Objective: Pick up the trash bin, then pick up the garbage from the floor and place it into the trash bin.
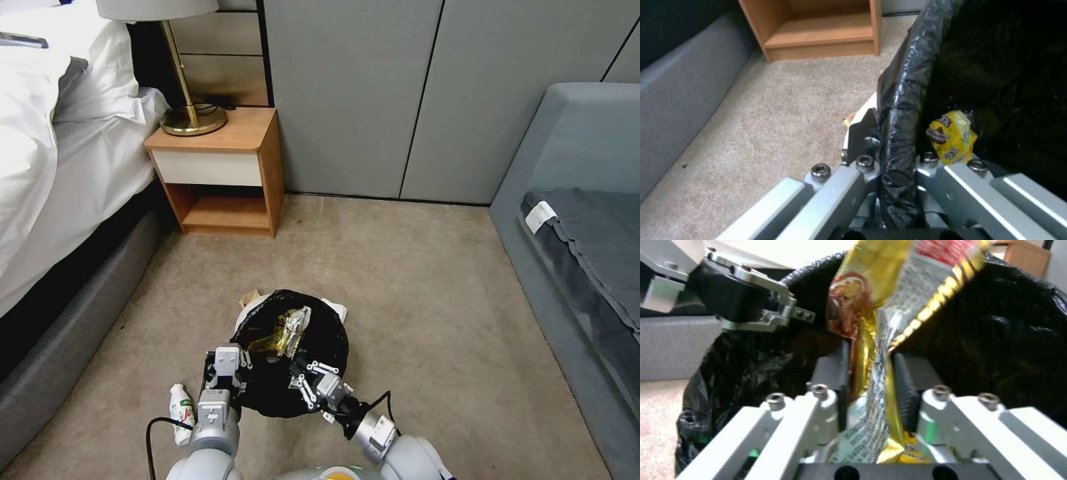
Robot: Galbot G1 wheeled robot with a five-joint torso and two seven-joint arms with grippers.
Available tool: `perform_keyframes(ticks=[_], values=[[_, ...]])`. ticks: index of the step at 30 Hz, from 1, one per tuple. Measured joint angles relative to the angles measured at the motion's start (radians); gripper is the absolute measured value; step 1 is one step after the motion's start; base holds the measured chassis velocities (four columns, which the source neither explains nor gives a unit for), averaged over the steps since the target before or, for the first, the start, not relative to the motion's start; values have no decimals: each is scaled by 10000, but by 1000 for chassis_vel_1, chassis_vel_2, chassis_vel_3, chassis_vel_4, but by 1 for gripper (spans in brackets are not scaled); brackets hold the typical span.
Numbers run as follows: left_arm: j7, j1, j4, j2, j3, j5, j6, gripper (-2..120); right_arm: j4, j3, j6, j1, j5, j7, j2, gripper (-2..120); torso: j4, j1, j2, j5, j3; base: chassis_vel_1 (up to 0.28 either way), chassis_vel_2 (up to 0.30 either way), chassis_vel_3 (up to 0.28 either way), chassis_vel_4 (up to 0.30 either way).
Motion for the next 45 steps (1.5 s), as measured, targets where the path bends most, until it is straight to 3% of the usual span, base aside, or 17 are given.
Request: perform_keyframes(ticks=[9,11,13,14,21,30,38,40,42,44,45], values=[[-2,8,-15,-26,22,9,5,1,114,21,-65,-20,-153,100,0,53,0,0,0,0,0,0,0,0,0],[-2,15,-47,-35,32,21,6,1,225,69,-85,-47,-206,122,-44,65,0,0,0,0,0,0,0,0,0],[-2,15,-47,-35,32,22,6,1,234,70,-88,-49,-207,124,-47,65,-1,0,0,0,0,0,0,0,0],[-3,16,-48,-42,33,25,6,1,306,92,-140,-63,-208,171,-66,75,0,0,0,0,0,0,0,0,0],[-2,33,-73,-46,37,34,7,1,506,74,-307,-238,-304,369,-102,98,0,0,0,0,0,0,0,0,0],[-2,15,-79,-32,34,28,7,1,842,138,-292,-376,-401,376,-188,100,0,0,0,0,0,0,0,0,0],[-1,1,-69,-17,19,27,7,1,2023,347,-120,-618,-722,776,-207,100,0,0,0,0,0,0,0,0,0],[-1,-27,5,7,-13,26,7,1,3088,655,-186,-750,-802,1349,-79,100,0,1,0,0,0,0,0,0,0],[-1,-32,15,10,-17,25,7,1,3239,707,-211,-771,-802,1454,-58,100,0,0,0,0,0,0,0,0,0],[-2,-91,107,11,-46,9,7,1,4203,1147,-352,-901,-844,2738,201,100,0,0,0,1,0,0,0,0,0],[-2,-91,107,11,-46,9,7,1,4203,1147,-352,-901,-844,2738,201,100,0,0,0,1,0,0,0,0,0]])
